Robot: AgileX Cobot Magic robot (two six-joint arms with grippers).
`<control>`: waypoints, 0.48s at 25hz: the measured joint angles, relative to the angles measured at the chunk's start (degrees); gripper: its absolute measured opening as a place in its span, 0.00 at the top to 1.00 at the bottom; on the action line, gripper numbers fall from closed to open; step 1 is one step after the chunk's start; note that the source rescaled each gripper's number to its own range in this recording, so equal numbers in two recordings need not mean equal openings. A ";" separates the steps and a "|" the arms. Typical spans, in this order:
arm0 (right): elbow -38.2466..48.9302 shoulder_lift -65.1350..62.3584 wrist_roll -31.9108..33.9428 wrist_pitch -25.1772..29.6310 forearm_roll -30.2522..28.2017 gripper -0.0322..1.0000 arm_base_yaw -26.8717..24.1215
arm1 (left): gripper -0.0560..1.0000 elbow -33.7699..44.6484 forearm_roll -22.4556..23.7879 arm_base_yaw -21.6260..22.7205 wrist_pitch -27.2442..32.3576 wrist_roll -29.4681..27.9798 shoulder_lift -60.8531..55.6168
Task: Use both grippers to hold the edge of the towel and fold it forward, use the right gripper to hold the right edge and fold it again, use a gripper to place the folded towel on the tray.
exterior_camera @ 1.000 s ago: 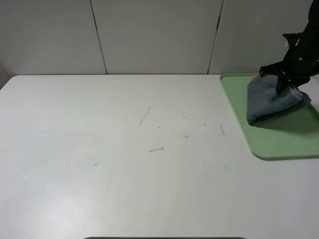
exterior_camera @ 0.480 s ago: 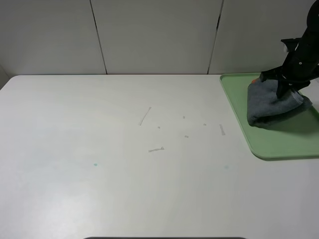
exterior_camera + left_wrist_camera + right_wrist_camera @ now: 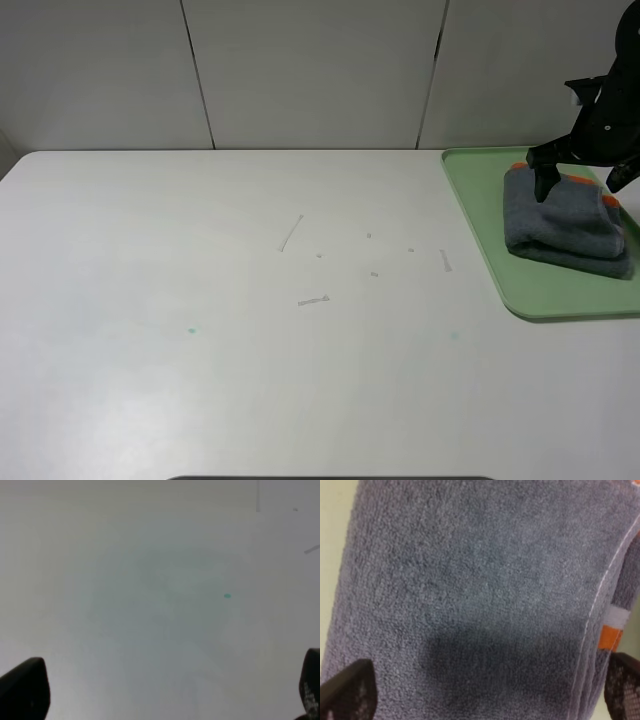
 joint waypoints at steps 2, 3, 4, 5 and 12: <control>0.00 0.00 0.00 0.11 0.19 0.00 0.00 | 0.00 0.00 0.00 0.00 0.00 0.00 0.00; 0.00 -0.12 0.00 0.39 0.40 0.00 0.00 | 0.00 0.00 0.00 0.00 0.00 0.00 0.00; 0.00 -0.24 0.00 0.85 0.70 0.00 0.00 | 0.00 0.00 0.00 0.00 0.00 0.00 0.00; 0.00 -0.59 0.00 1.57 0.96 0.00 0.00 | 0.00 0.00 0.00 0.00 0.00 0.00 0.00; 0.00 -4.89 -0.19 8.45 3.30 0.00 0.00 | 0.00 0.00 0.00 0.00 0.00 0.00 0.00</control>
